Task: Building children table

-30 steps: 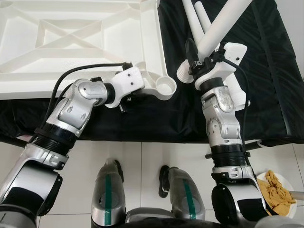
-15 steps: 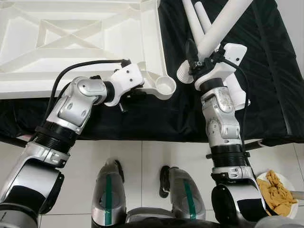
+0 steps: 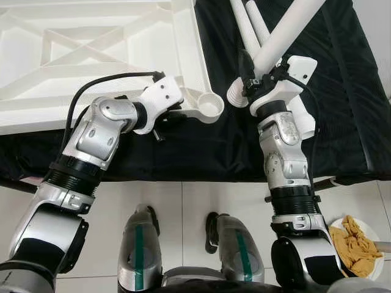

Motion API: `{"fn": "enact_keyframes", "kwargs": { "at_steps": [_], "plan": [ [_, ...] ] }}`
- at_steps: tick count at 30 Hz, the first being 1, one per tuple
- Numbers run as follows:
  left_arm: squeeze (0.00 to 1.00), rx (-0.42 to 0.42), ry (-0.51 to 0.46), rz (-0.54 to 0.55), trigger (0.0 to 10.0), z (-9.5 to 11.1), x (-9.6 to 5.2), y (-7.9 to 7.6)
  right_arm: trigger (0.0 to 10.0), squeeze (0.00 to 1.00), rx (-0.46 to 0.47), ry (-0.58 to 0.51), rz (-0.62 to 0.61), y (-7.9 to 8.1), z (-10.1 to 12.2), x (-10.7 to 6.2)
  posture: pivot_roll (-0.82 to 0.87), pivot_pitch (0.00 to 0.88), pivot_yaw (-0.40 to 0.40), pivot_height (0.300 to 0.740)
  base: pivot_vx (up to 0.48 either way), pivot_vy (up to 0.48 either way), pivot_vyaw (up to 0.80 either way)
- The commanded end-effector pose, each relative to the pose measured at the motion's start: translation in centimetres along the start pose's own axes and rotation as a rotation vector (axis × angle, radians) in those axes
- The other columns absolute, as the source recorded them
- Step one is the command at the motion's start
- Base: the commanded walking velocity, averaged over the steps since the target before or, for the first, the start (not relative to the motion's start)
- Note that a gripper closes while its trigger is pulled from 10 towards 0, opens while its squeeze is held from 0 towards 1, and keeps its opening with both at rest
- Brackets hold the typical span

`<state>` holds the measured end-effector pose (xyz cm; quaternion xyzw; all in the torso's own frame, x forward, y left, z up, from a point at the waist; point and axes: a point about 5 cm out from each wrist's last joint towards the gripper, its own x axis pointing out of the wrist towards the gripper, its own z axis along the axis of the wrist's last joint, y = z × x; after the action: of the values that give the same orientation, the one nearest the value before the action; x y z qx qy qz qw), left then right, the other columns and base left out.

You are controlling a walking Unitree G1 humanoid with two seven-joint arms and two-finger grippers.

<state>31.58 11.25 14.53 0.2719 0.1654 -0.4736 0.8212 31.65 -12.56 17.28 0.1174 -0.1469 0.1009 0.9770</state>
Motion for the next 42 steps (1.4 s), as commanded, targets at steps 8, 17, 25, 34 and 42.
{"fn": "enact_keyframes", "kwargs": {
  "at_steps": [8,17,25,34,42],
  "plan": [
    [0.00,-0.108,0.199,0.310,0.0,-4.2,-1.1,1.3,10.0,0.00,-0.003,-0.015,0.000,0.1,0.1,-0.1,0.08,0.111,-0.020,0.740,0.000,0.000,0.00],
    [0.00,-0.170,0.184,0.392,0.0,-4.0,-0.6,1.5,10.0,0.00,-0.003,-0.017,-0.002,0.1,0.1,-0.1,0.08,0.109,-0.020,0.740,0.000,0.000,0.00],
    [0.22,-0.181,0.073,0.346,10.0,-1.9,0.1,1.0,10.0,0.00,-0.004,-0.015,0.004,0.2,0.1,-0.1,0.08,0.101,-0.028,0.740,0.000,0.000,0.00],
    [1.00,-0.104,-0.122,0.125,10.0,1.2,0.0,-0.8,10.0,0.00,-0.003,-0.012,0.017,0.3,0.0,0.1,0.08,0.091,-0.037,0.740,0.000,0.000,0.00],
    [0.00,-0.097,-0.300,0.041,10.0,3.6,-1.2,-0.5,10.0,0.00,-0.010,-0.013,0.041,0.4,0.2,0.4,0.07,0.083,-0.058,0.740,0.000,0.000,0.00]
  ]
}}
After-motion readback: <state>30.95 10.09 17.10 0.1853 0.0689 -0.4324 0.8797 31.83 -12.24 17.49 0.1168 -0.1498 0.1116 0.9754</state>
